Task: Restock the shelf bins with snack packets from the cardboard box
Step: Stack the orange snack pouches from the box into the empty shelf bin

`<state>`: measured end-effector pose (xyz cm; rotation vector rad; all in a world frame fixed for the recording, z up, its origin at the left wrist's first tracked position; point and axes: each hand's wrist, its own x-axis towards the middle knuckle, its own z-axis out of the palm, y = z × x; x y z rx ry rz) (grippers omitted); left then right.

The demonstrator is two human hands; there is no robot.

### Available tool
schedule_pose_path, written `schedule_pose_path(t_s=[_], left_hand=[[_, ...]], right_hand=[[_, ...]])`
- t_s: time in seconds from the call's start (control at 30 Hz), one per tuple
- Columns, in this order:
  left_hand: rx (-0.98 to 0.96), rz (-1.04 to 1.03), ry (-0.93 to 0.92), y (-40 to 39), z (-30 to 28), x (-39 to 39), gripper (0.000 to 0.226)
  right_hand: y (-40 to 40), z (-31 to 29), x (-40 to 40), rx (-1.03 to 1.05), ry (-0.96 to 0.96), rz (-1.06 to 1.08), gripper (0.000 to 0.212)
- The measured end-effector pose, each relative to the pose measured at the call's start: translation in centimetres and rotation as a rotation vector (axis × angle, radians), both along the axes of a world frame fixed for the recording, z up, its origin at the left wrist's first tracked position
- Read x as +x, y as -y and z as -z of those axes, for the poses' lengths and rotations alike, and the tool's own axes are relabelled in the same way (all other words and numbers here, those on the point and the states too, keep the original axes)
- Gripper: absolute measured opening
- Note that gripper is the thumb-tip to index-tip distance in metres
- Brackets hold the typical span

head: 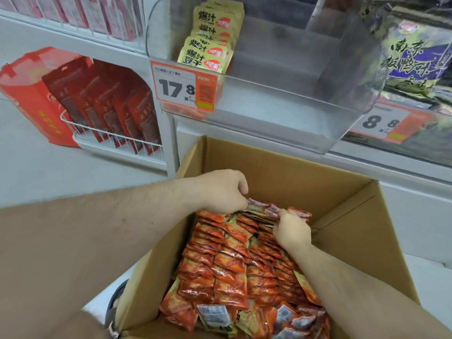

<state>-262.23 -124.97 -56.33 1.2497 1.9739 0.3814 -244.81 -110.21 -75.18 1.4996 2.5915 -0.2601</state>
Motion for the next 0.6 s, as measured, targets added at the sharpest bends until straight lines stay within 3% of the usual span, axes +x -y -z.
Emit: schedule_pose_path(t_s=[0.17, 0.3, 0.43, 0.5, 0.53, 0.6], left_hand=[[-0.060, 0.004, 0.039, -0.4, 0.6, 0.2, 0.023], [-0.089, -0.140, 0.090, -0.5, 0.8, 0.2, 0.021], [-0.283, -0.475, 0.528, -0.7, 0.1, 0.2, 0.050], [-0.326, -0.627, 0.813, -1.0, -0.2, 0.3, 0.070], [-0.306, -0.692, 0.922, -1.1, -0.4, 0.4, 0.068], [-0.220, -0.792, 1.011, -1.4, -0.6, 0.6, 0.042]], right_hand=[[-1.2, 1.4, 0.3, 0.001, -0.047, 0.020, 0.021], [-1.1, -0.9, 0.8, 0.246, -0.232, -0.236, 0.003], [1.2, -7.6, 0.5, 0.483, -0.479, -0.533, 0.017], [2.8, -10.6, 0.1, 0.571, -0.614, -0.638, 0.006], [3.6, -11.8, -0.2, 0.586, -0.679, -0.692, 0.003], [5.0, -13.5, -0.8, 0.566, -0.780, -0.825, 0.005]])
